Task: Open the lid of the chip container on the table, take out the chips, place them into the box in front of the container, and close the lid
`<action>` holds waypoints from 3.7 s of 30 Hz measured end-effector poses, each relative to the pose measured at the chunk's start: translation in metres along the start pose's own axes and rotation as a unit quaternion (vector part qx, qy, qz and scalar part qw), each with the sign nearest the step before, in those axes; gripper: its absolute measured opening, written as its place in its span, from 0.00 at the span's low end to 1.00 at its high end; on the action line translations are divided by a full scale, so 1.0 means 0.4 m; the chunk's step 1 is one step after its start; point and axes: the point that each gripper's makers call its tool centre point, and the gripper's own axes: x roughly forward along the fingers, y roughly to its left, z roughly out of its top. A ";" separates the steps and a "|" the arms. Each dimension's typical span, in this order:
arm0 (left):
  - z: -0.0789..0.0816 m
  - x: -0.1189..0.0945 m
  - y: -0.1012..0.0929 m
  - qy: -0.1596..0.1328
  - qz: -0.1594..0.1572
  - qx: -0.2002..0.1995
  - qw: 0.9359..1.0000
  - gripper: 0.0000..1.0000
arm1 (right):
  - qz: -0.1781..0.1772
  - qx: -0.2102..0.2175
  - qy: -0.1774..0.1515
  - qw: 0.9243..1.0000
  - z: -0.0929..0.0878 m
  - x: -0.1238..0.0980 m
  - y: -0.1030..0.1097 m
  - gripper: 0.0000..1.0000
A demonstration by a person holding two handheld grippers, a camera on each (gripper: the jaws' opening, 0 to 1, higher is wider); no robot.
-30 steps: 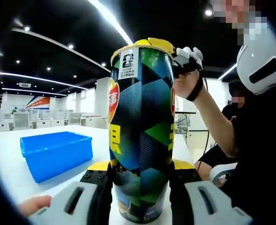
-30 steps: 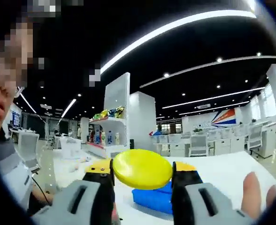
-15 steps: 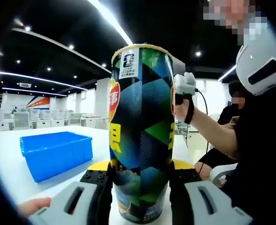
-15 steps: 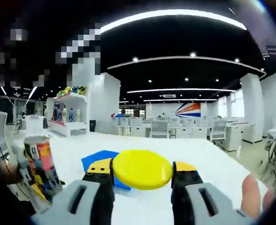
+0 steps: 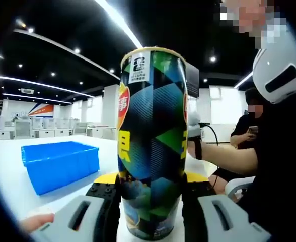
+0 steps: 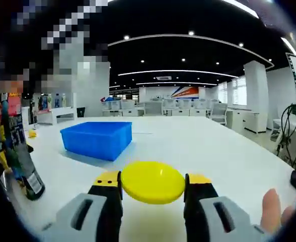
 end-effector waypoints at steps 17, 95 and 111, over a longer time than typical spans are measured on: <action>-0.009 -0.002 0.002 0.003 0.000 -0.004 1.000 0.47 | 0.002 -0.027 -0.004 1.000 -0.038 0.016 -0.019 0.65; -0.092 -0.108 0.059 0.416 -0.067 0.163 0.892 0.46 | 0.345 0.298 0.299 0.838 0.017 -0.164 0.439 0.00; -0.154 -0.126 0.067 0.494 -0.051 0.233 0.836 0.46 | 0.337 0.273 0.293 0.852 -0.121 -0.127 0.465 0.00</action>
